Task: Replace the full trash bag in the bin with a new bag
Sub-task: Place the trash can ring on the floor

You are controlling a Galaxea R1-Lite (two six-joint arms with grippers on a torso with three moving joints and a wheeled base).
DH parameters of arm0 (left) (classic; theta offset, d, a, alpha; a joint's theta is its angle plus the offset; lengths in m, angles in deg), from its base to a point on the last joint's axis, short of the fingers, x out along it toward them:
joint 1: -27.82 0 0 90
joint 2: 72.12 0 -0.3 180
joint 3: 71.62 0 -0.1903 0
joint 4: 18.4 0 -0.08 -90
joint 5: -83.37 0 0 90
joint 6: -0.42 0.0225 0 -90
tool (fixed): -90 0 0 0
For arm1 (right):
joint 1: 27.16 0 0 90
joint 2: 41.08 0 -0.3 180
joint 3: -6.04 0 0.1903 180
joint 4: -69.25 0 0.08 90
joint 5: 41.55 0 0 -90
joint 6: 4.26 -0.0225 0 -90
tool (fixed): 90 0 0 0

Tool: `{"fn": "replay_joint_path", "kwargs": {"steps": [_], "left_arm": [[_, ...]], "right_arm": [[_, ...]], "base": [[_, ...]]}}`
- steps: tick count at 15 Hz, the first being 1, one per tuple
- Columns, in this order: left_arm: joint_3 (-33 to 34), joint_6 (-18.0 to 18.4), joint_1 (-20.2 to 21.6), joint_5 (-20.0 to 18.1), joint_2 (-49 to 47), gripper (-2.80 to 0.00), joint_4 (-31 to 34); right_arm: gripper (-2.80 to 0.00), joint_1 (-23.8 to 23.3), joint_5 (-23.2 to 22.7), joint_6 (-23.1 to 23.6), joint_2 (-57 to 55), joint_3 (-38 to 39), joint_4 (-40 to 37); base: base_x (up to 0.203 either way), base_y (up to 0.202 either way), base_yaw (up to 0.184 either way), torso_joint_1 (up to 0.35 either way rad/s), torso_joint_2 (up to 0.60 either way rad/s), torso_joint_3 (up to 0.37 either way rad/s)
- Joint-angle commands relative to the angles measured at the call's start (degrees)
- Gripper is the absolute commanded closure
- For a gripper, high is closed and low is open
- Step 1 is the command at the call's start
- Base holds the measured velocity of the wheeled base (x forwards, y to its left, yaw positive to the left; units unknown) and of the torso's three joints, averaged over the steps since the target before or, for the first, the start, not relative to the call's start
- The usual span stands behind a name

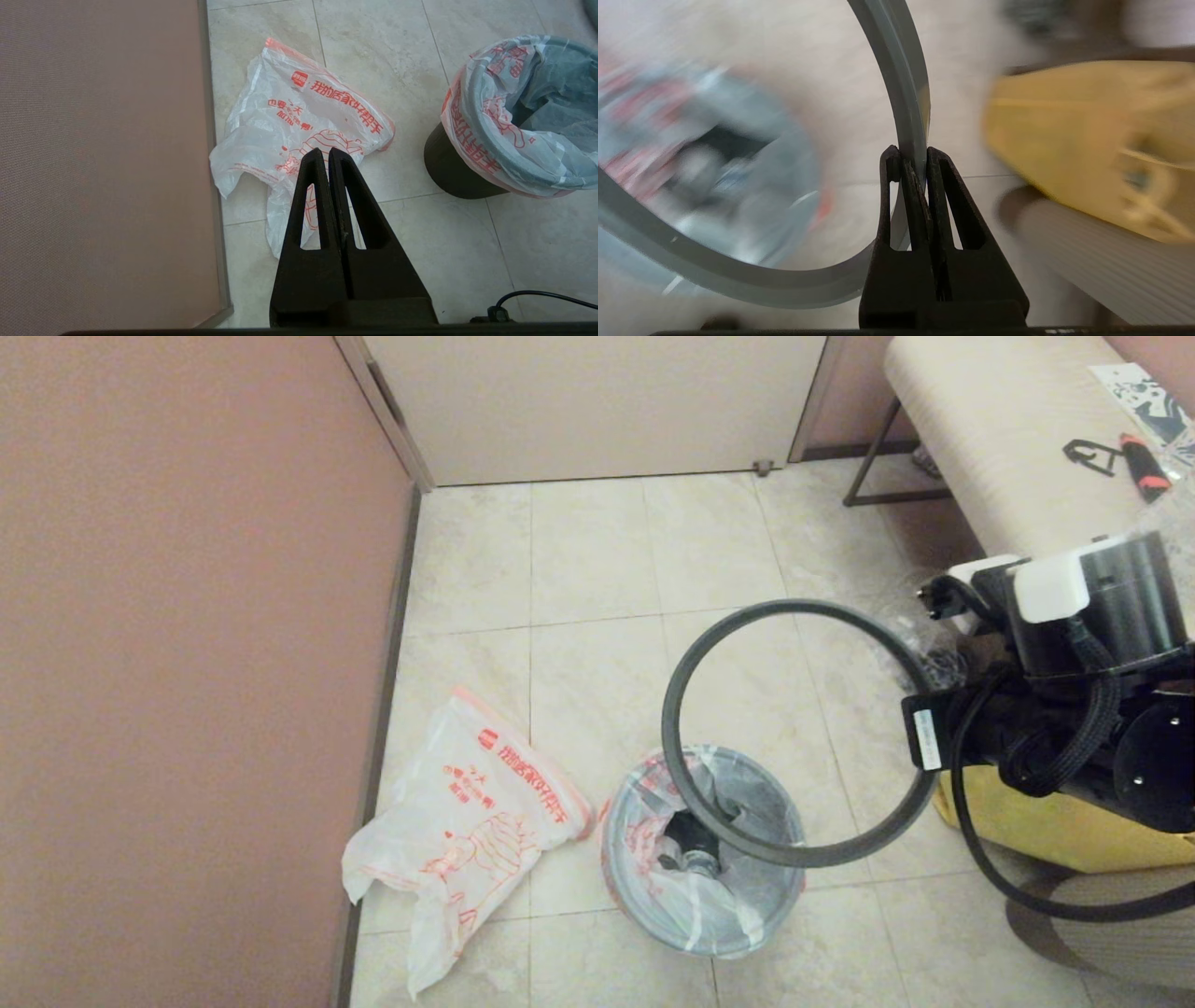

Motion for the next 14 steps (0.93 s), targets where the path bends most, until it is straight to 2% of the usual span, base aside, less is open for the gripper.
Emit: {"fn": "replay_joint_path", "kwargs": {"steps": [1, 5, 11, 14], "left_arm": [[0.0, 0.04, -0.02, 0.01, -0.07, 0.0, 0.0], [0.0, 0.04, -0.06, 0.01, -0.07, 0.0, 0.0], [0.0, 0.04, -0.01, 0.01, -0.07, 0.0, 0.0], [0.0, 0.04, -0.06, 0.01, -0.07, 0.0, 0.0]], "right_arm": [[0.0, -1.78, 2.06, 0.03, 1.8, -0.12, 0.12], [0.0, -10.39, 2.66, 0.16, -1.07, -0.1, 1.5], [0.0, -23.15, -5.43, 5.89, -20.02, -1.89, 18.6], [0.0, -29.63, -10.24, 7.14, -29.63, -5.65, 22.96]], "base": [[0.0, 0.0, 0.0, 0.0, 0.0, 0.0], [0.0, 0.0, 0.0, 0.0, 0.0, 0.0], [0.0, 0.0, 0.0, 0.0, 0.0, 0.0], [0.0, 0.0, 0.0, 0.0, 0.0, 0.0]]}}
